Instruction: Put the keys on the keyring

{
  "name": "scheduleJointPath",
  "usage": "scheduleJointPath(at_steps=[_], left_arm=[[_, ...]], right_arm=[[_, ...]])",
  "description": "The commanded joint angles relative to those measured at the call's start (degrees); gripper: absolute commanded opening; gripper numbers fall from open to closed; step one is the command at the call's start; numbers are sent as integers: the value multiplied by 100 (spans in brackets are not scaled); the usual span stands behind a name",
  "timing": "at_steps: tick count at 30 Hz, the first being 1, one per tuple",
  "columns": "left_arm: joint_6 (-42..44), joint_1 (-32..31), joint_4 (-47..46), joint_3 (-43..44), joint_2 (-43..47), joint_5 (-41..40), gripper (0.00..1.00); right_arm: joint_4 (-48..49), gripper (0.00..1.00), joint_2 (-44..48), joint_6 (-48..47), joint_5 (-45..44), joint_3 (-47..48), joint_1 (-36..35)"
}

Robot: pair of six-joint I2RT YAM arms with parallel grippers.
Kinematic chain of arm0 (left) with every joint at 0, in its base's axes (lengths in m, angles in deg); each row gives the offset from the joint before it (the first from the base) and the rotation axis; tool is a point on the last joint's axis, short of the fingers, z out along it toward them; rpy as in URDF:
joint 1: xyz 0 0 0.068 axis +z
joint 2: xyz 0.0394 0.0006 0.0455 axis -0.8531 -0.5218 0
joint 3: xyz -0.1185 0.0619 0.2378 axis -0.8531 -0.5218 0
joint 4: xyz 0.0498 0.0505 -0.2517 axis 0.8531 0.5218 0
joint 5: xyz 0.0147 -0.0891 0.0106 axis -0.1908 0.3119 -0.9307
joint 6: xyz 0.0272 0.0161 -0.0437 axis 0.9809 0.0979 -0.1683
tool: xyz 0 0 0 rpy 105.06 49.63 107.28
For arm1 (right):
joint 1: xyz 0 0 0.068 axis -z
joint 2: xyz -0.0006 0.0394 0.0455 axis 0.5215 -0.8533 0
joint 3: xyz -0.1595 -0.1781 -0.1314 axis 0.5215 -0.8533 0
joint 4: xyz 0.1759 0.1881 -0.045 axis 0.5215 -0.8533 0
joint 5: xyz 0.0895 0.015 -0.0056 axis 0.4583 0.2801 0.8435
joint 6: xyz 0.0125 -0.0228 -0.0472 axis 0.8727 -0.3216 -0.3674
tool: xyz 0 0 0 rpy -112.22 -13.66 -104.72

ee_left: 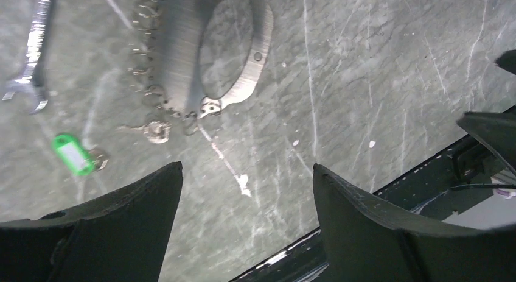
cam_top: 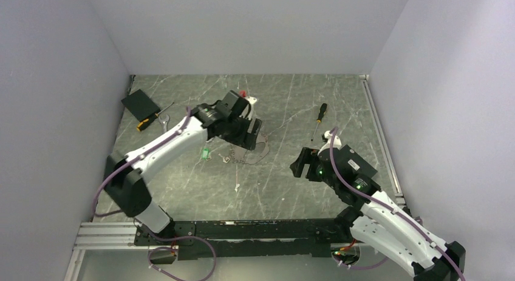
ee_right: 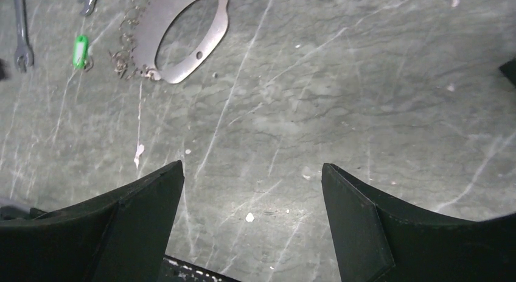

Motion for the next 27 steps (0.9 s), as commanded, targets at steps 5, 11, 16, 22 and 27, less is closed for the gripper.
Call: scheduleJointPath(at_steps=[5, 11, 16, 22, 27], left_arm=[[766, 62, 636, -835, 1942, -1330, 78], [824, 56, 476, -1857, 3267, -1042, 69], [729, 56, 548, -2408, 4293, -1019, 69], [538, 54, -215, -3315, 5351, -1411, 58], [340, 63, 22, -3236, 5355, -2151, 68]], right_arm=[[1434, 82, -1017, -371, 1287, 48, -119], [2133, 78, -2313, -415, 1397, 693, -490], [2278, 78, -3315, -507, 1143, 1301, -1074], [2428, 79, -4301, -654, 736, 1960, -1635], [2229, 79, -5162, -834, 432, 2822, -1944]])
